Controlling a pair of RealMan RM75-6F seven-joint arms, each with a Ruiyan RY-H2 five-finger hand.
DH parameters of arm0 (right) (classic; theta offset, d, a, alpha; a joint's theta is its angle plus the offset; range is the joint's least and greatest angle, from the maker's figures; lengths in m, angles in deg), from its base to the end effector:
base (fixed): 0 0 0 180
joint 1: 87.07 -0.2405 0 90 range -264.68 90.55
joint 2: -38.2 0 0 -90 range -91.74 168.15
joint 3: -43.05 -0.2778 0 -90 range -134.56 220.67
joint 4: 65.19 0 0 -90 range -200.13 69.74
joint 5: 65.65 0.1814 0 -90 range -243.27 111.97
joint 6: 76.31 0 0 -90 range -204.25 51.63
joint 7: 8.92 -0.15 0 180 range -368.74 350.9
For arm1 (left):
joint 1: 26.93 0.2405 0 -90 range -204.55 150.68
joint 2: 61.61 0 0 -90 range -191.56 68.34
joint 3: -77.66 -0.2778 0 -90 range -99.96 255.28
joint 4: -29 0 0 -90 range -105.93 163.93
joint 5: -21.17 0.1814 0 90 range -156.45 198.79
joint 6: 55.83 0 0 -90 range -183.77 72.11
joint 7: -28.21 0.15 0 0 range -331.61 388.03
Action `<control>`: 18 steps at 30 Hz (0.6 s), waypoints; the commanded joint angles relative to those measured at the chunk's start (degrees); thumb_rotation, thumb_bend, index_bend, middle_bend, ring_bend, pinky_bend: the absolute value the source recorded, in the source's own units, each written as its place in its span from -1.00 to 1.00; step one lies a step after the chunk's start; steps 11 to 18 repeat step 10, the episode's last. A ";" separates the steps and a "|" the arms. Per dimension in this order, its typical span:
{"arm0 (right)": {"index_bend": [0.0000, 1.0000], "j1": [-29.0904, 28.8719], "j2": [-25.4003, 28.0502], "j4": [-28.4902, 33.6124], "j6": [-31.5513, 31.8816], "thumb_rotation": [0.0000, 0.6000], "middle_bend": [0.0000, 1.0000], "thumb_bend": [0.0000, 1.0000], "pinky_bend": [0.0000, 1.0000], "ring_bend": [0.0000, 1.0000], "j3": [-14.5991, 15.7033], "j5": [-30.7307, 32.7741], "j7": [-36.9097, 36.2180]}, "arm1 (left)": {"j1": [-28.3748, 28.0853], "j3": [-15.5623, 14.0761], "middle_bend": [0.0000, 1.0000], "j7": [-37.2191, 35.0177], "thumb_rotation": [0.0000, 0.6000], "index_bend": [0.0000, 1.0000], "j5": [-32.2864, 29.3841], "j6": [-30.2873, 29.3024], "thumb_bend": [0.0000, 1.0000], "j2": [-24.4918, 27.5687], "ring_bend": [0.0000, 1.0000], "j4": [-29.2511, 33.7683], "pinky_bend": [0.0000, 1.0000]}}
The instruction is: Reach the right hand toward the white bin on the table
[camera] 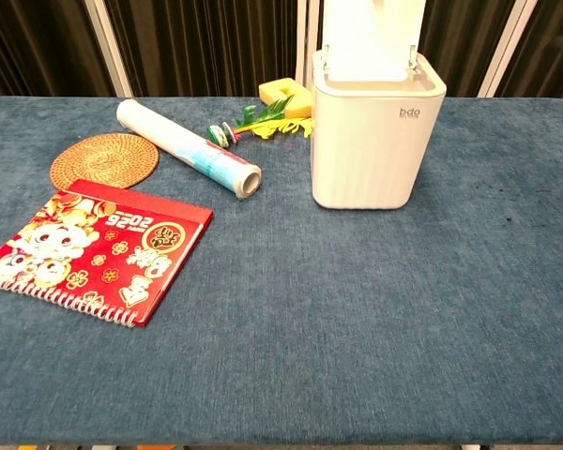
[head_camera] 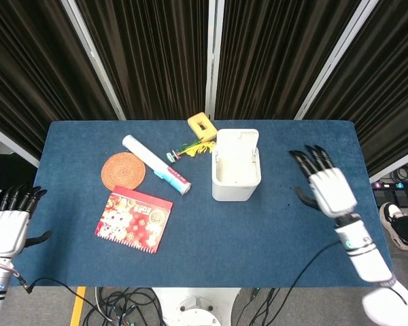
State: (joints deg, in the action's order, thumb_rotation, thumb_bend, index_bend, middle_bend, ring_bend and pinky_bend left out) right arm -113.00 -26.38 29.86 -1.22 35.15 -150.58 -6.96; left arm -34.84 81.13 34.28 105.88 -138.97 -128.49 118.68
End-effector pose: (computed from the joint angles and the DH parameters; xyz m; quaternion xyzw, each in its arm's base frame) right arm -0.2211 -0.3002 0.1778 0.6722 -0.3050 0.4677 0.4862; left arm -0.3184 0.2059 0.1808 -0.6203 -0.3524 -0.3642 0.5987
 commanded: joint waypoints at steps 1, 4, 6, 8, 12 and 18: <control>-0.88 8.12 1.89 -1.18 6.11 1.00 -0.77 -0.39 -1.00 -1.00 5.67 -1.51 -4.81 | 0.09 -0.19 -0.77 0.18 1.00 -0.71 0.00 0.02 -1.00 -0.17 -0.95 0.01 -0.96; -0.89 12.05 1.20 -2.96 9.77 1.00 -0.79 -0.39 -1.00 -1.00 7.78 -2.70 -8.71 | 0.37 -0.44 -0.77 0.69 1.00 -0.71 -0.11 -0.18 -1.00 -0.38 -0.95 0.19 -0.96; -0.89 14.06 0.39 -4.08 12.22 1.00 -0.80 -0.39 -1.00 -1.00 8.36 -3.40 -9.58 | 0.69 -0.49 -0.77 1.20 1.00 -0.71 -0.06 -0.79 -1.00 -0.56 -0.95 0.51 -0.96; -0.90 15.26 -0.23 -4.55 13.71 1.00 -0.81 -0.38 -1.00 -1.00 8.49 -3.76 -9.66 | 0.98 -0.39 -0.77 1.51 1.00 -0.71 0.04 -1.59 -1.00 -0.89 -0.95 0.75 -0.96; -0.91 16.10 -0.48 -4.46 14.36 1.00 -0.82 -0.38 -1.00 -1.00 8.47 -3.74 -9.33 | 1.26 -0.36 -0.77 1.64 1.00 -0.71 0.08 -2.18 -1.00 -1.14 -0.95 0.99 -0.96; -0.91 16.10 -0.48 -4.46 14.36 1.00 -0.82 -0.38 -1.00 -1.00 8.47 -3.74 -9.33 | 1.26 -0.36 -0.77 1.64 1.00 -0.71 0.08 -2.18 -1.00 -1.14 -0.95 0.99 -0.96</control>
